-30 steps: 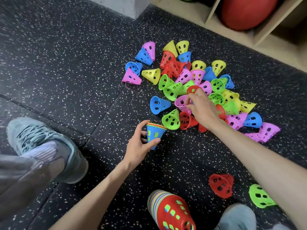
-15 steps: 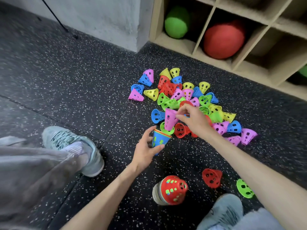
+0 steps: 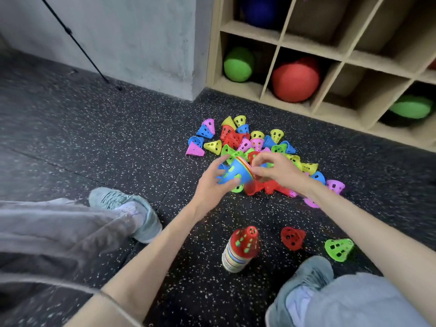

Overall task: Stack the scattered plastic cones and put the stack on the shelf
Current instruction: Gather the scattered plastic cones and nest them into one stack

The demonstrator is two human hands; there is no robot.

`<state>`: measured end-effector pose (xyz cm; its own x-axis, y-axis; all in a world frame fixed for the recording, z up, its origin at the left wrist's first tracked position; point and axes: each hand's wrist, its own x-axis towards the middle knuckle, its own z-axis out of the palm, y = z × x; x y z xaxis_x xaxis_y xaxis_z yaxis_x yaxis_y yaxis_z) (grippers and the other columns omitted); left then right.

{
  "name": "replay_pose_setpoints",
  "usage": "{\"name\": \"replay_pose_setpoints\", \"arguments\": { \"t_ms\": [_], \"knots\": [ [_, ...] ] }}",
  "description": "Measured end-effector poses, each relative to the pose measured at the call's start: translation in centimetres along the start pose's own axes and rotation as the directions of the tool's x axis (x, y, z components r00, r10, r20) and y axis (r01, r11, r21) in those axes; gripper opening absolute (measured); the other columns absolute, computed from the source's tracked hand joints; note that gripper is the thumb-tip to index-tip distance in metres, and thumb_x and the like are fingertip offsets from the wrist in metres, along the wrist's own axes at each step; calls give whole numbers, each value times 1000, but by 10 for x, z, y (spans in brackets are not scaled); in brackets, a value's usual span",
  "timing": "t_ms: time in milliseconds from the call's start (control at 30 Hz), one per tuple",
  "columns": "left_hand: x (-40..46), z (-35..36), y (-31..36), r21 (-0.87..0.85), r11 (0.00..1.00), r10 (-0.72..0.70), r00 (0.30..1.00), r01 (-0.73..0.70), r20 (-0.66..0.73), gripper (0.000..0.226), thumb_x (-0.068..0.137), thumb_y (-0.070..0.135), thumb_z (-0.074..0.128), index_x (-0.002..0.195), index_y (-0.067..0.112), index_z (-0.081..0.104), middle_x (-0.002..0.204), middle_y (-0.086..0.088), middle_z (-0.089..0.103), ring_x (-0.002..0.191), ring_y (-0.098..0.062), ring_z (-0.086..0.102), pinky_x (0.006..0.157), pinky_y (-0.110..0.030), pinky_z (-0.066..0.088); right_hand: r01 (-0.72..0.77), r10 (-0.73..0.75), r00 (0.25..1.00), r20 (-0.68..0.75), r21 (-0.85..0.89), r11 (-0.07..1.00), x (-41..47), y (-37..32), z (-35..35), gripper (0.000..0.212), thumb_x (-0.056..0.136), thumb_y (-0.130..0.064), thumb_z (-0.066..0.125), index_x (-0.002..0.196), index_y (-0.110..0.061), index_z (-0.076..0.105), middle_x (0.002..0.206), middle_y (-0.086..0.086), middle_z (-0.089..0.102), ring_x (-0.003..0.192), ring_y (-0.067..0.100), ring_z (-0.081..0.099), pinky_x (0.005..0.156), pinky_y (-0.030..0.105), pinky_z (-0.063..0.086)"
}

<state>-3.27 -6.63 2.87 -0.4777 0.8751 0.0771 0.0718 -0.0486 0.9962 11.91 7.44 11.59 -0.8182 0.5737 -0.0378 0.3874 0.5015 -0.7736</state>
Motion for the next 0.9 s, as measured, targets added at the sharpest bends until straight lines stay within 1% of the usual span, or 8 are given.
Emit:
{"name": "replay_pose_setpoints", "arguments": {
  "t_ms": [67, 133, 200, 267, 400, 567, 733, 900],
  "knots": [
    [-5, -2, 22, -51, 999, 18, 1000, -18, 1, 55, 89, 24, 80, 137, 34, 55, 107, -13, 74, 85, -11, 66, 72, -19, 50, -41, 45, 999, -19, 160, 986, -13, -12, -7, 10, 92, -8, 71, 93, -16, 67, 102, -4, 63, 74, 8, 65, 69, 23, 59],
    [-13, -2, 44, -96, 995, 36, 999, -37, -5, 51, 91, 16, 77, 137, 24, 57, 96, -8, 73, 69, -2, 62, 65, -15, 47, -73, 76, 997, -2, 262, 962, -26, -15, -12, 30, 90, -7, 73, 117, -18, 64, 120, -8, 60, 80, 12, 71, 66, 26, 63],
    [-20, 1, 55, -137, 989, 49, 999, -51, -16, 52, 91, 10, 75, 138, 19, 55, 85, 0, 67, 60, 3, 57, 58, -11, 44, -61, 59, 998, 16, 245, 968, -39, -16, -13, 56, 90, -9, 74, 140, -20, 53, 135, -7, 54, 96, 14, 70, 68, 20, 60],
    [-27, 4, 58, -157, 986, 58, 998, -59, -15, 53, 92, 11, 75, 139, 20, 53, 81, 5, 67, 59, 2, 55, 55, -13, 44, -10, 5, 1000, 22, 210, 978, -52, -15, -10, 67, 88, -13, 76, 148, -25, 46, 139, -12, 54, 115, 6, 63, 83, 22, 59],
    [-45, 9, 55, -160, 986, 46, 998, -52, -39, 49, 94, 14, 73, 138, 18, 52, 64, 17, 63, 54, 4, 51, 53, -13, 41, -12, 8, 1000, 21, 207, 978, -76, -13, 5, 60, 88, -18, 77, 141, -28, 51, 135, -15, 57, 116, -15, 54, 100, 22, 51],
    [-67, 21, 50, -180, 984, -19, 996, 4, -83, 48, 93, 20, 75, 134, 15, 51, 97, 1, 73, 74, 2, 64, 64, -16, 48, -102, 97, 995, 33, 264, 959, -100, -4, 21, 56, 88, -24, 78, 137, -28, 52, 130, -6, 62, 113, 4, 63, 98, 24, 49],
    [-74, 34, 39, -196, 981, -29, 995, 8, -100, 44, 93, 16, 74, 129, 8, 50, 100, 2, 77, 86, -7, 70, 72, -20, 53, -155, 151, 988, 40, 325, 933, -112, 15, 31, 64, 73, -46, 85, 129, -34, 57, 130, -2, 67, 115, 9, 66, 104, 30, 46],
    [-77, 43, 26, -85, 996, 23, 1000, -24, -17, 43, 92, 13, 75, 129, 15, 54, 100, -2, 77, 87, -14, 72, 79, -32, 60, -197, 214, 977, 0, 379, 904, -120, 31, 47, 46, 88, -22, 78, 129, -21, 57, 115, -4, 70, 103, 10, 66, 87, 20, 49]
  ]
}}
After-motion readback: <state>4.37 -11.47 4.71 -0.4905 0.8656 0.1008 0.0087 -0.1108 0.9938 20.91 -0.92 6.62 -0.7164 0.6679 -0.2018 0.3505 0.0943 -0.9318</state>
